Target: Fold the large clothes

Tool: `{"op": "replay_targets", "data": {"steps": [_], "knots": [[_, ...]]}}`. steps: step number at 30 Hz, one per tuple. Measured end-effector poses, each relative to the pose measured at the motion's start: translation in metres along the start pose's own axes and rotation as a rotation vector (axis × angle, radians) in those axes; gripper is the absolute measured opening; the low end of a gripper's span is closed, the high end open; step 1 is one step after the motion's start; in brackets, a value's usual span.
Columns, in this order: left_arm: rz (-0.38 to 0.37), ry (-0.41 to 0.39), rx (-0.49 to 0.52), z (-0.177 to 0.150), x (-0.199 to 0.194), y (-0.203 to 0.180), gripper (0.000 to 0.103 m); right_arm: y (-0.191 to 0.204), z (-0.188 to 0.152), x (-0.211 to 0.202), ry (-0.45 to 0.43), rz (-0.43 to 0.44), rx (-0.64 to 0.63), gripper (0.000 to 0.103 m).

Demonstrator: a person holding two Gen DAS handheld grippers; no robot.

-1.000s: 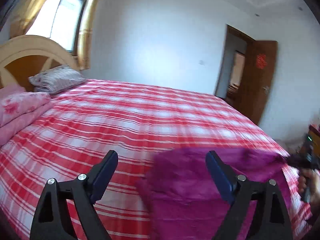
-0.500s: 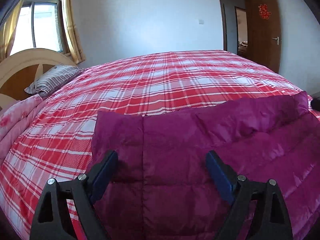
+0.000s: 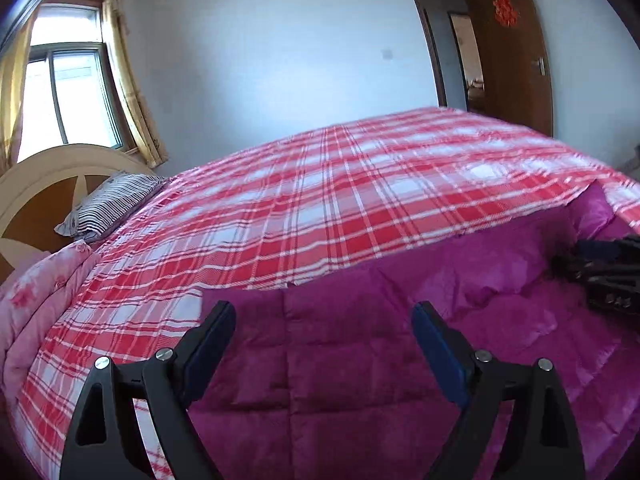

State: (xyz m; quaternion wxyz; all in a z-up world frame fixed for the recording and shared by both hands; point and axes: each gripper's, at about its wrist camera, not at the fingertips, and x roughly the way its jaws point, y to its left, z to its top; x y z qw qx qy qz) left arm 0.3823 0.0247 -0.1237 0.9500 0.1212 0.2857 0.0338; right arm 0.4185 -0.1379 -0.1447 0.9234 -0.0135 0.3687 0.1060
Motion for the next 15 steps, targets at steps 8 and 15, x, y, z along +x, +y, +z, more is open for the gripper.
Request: {"op": "replay_targets", "data": {"steps": [8, 15], "knots": [[-0.004, 0.124, -0.074, -0.008, 0.046, 0.013, 0.09, -0.005, 0.002, 0.013, 0.021, 0.013, 0.057, 0.053], [-0.027, 0.161, -0.107, -0.015, 0.058, 0.014, 0.09, -0.011, 0.001, 0.018, 0.032, 0.031, 0.093, 0.053]]}}
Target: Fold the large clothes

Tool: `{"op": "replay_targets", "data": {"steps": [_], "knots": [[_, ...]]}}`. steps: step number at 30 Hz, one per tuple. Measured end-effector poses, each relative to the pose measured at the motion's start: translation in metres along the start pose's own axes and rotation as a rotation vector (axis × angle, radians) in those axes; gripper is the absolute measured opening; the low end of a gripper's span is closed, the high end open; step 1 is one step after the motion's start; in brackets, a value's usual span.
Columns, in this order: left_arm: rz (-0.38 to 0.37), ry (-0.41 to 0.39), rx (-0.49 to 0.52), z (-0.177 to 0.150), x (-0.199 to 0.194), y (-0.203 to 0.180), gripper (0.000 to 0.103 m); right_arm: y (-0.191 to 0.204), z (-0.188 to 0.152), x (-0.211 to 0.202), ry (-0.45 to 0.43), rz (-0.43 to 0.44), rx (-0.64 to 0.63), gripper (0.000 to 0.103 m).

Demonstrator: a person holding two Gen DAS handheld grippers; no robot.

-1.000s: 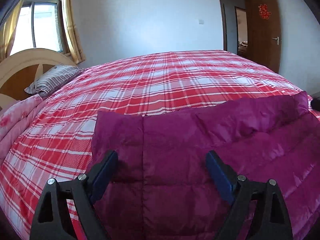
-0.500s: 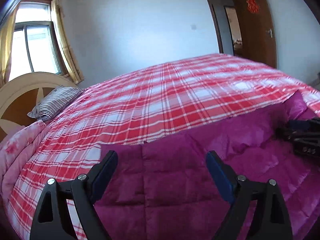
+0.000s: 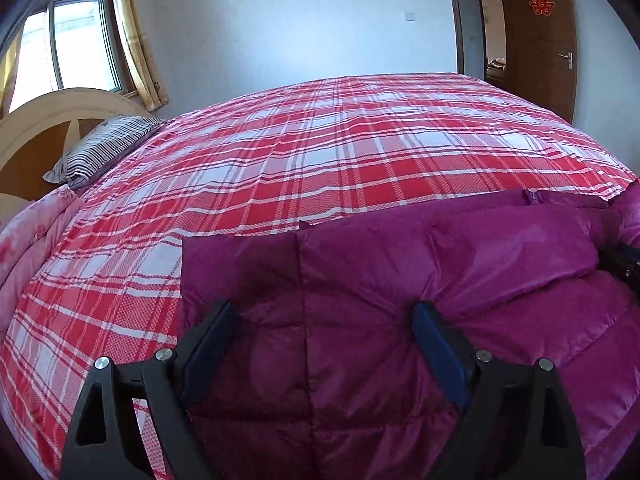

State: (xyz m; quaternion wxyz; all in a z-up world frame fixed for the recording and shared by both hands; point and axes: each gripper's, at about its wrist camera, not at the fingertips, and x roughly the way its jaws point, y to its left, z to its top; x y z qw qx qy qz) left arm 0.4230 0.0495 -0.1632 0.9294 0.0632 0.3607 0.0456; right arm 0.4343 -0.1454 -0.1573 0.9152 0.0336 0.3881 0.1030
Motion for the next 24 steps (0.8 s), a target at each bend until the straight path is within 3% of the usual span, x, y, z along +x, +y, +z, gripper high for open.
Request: {"op": "replay_targets", "data": {"steps": [12, 17, 24], "knots": [[0.028, 0.04, 0.016, -0.001, 0.009, -0.004, 0.093, 0.006, -0.001, 0.01, 0.032, -0.046, -0.027, 0.056], [0.101, 0.024, 0.05, 0.003, -0.006, -0.01, 0.093, 0.009, -0.001, 0.014, 0.041, -0.075, -0.048, 0.058], [-0.005, -0.099, 0.073, 0.018, -0.064, -0.039, 0.093, 0.013, -0.001, 0.017, 0.042, -0.103, -0.072, 0.059]]}}
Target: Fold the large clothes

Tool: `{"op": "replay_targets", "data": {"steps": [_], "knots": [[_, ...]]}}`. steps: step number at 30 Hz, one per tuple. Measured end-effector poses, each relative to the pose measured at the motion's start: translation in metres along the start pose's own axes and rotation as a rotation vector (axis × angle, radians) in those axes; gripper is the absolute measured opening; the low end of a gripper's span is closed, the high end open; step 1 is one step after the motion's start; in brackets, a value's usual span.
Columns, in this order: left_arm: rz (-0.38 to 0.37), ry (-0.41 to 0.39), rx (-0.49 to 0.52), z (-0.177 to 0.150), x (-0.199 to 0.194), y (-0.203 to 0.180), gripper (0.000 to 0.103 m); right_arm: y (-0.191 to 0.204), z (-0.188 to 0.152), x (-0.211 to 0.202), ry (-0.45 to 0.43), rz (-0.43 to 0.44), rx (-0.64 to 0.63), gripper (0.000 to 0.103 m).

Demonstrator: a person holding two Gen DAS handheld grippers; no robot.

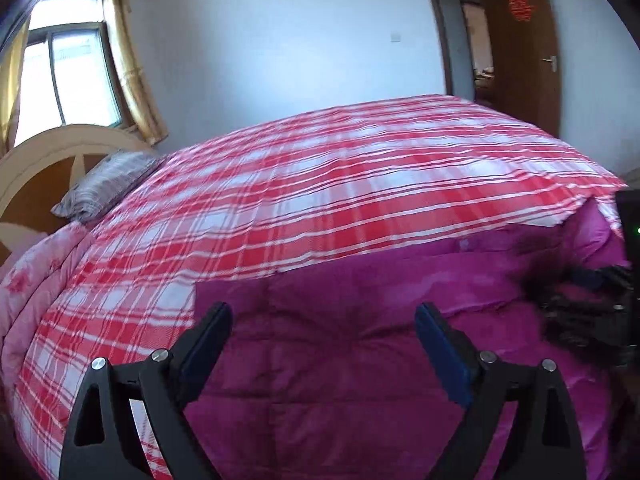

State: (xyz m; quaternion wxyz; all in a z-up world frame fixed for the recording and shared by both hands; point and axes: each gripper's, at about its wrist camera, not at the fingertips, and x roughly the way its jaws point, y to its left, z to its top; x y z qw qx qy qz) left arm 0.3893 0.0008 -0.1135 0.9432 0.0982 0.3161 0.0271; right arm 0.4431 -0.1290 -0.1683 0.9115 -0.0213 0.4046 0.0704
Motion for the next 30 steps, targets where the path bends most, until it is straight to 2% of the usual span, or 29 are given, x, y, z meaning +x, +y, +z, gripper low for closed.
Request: {"op": "replay_targets", "data": {"steps": [4, 6, 10, 16, 17, 19, 22, 25, 30], "knots": [[0.03, 0.083, 0.101, -0.017, 0.028, -0.029, 0.093, 0.0, 0.0, 0.0, -0.001, 0.002, 0.002, 0.059], [0.011, 0.109, 0.074, -0.023, 0.039, -0.027, 0.093, 0.0, 0.0, 0.0, -0.003, 0.003, 0.003, 0.059], [-0.009, 0.141, 0.021, -0.025, 0.052, -0.02, 0.101, 0.001, 0.001, 0.001, -0.003, 0.001, 0.003, 0.059], [0.02, 0.137, 0.036, -0.029, 0.057, -0.028, 0.102, 0.001, -0.001, -0.016, -0.022, -0.011, 0.01, 0.059], [0.017, 0.137, 0.033, -0.03, 0.057, -0.028, 0.102, 0.001, -0.003, -0.024, -0.038, -0.011, 0.021, 0.062], [0.006, 0.14, 0.022, -0.03, 0.057, -0.023, 0.102, 0.006, -0.009, -0.047, -0.08, 0.029, 0.034, 0.065], [0.002, 0.141, 0.018, -0.031, 0.057, -0.022, 0.102, 0.024, -0.025, -0.07, -0.129, 0.083, -0.011, 0.071], [0.005, 0.139, 0.017, -0.031, 0.056, -0.022, 0.102, 0.039, -0.042, -0.058, -0.098, 0.057, -0.07, 0.071], [0.009, 0.141, 0.017, -0.03, 0.057, -0.022, 0.102, 0.03, -0.041, -0.042, -0.06, 0.087, -0.033, 0.073]]}}
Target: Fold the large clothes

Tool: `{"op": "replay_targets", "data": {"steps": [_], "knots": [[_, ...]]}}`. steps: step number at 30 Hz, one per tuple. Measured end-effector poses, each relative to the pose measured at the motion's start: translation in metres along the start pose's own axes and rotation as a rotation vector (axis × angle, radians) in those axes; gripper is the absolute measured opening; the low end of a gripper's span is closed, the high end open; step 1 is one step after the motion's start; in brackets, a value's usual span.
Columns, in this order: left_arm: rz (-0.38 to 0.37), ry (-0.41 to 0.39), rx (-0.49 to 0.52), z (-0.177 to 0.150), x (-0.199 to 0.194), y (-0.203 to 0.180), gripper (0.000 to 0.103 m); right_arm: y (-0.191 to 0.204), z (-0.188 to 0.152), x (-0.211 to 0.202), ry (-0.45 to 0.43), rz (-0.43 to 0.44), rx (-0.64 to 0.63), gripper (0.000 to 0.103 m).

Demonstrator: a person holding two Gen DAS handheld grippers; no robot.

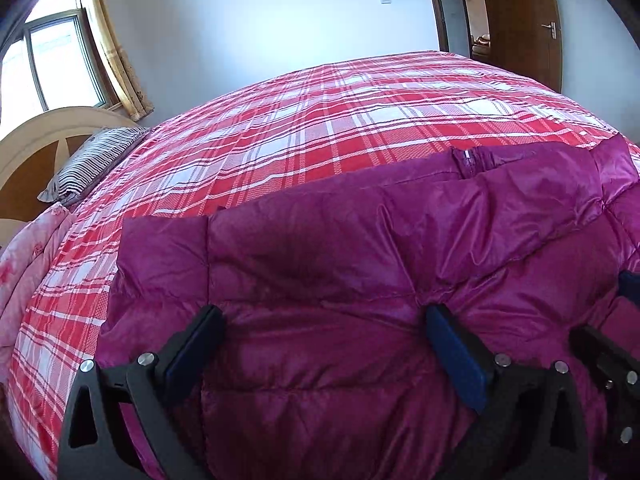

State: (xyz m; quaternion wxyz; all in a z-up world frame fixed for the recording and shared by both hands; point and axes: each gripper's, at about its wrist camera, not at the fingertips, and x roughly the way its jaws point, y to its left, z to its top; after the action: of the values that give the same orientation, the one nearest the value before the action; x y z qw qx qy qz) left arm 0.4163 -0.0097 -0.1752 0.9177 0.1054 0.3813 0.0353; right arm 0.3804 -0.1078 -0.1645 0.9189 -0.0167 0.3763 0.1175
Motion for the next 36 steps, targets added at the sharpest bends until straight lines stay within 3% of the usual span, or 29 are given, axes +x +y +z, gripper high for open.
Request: {"op": "replay_targets", "data": {"steps": [14, 18, 23, 27, 33, 36], "knots": [[0.018, -0.001, 0.007, 0.001, -0.003, -0.002, 0.102, 0.006, -0.001, 0.015, 0.042, -0.026, -0.028, 0.076], [0.014, -0.013, -0.017, -0.004, -0.022, 0.008, 0.102, 0.006, -0.002, 0.018, 0.038, -0.027, -0.032, 0.077], [-0.048, -0.082, -0.083, -0.017, -0.062, 0.031, 0.102, 0.006, -0.005, 0.018, 0.03, -0.026, -0.031, 0.077], [-0.011, -0.029, -0.051, -0.035, -0.041, 0.03, 0.102, 0.007, -0.005, 0.018, 0.03, -0.03, -0.033, 0.077], [-0.018, -0.031, -0.074, -0.039, -0.032, 0.031, 0.102, 0.007, -0.004, 0.017, 0.029, -0.028, -0.033, 0.077], [-0.03, -0.024, -0.088, -0.04, -0.029, 0.033, 0.102, 0.0, -0.002, 0.01, 0.024, 0.017, -0.015, 0.077]]}}
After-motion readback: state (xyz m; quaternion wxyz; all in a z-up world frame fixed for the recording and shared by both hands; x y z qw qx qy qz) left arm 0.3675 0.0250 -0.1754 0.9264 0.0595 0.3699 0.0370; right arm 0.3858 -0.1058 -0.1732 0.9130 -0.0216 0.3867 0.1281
